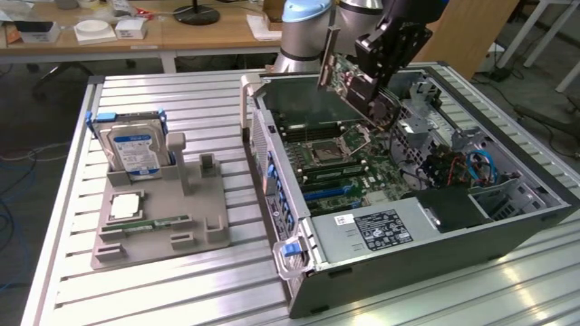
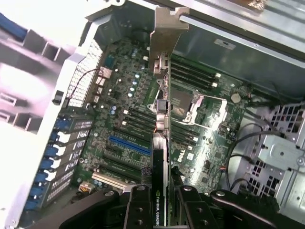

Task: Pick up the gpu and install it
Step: 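Insert the gpu into the slot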

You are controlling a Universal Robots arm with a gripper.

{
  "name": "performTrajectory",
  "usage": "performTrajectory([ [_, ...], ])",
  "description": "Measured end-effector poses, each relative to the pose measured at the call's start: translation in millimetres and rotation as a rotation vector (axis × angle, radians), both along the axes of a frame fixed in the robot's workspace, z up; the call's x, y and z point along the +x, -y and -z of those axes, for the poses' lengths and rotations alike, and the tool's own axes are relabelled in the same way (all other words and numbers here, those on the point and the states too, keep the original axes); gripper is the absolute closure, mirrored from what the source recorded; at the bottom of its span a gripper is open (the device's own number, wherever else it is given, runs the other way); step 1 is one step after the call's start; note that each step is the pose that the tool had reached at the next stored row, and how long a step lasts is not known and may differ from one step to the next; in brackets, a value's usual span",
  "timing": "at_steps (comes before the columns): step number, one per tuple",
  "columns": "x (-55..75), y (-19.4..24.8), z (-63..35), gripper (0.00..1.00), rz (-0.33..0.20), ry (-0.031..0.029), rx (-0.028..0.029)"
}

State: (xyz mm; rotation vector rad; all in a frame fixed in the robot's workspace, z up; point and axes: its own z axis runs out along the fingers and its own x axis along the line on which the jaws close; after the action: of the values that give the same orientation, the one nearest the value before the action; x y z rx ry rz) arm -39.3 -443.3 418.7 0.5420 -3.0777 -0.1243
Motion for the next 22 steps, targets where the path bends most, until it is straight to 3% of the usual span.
performTrajectory([
  [14,0.0,0.0,0.7,0.74,-0.209,0.0,0.0],
  [22,0.0,0.0,10.0,0.74,-0.344,-0.0001,-0.0001],
])
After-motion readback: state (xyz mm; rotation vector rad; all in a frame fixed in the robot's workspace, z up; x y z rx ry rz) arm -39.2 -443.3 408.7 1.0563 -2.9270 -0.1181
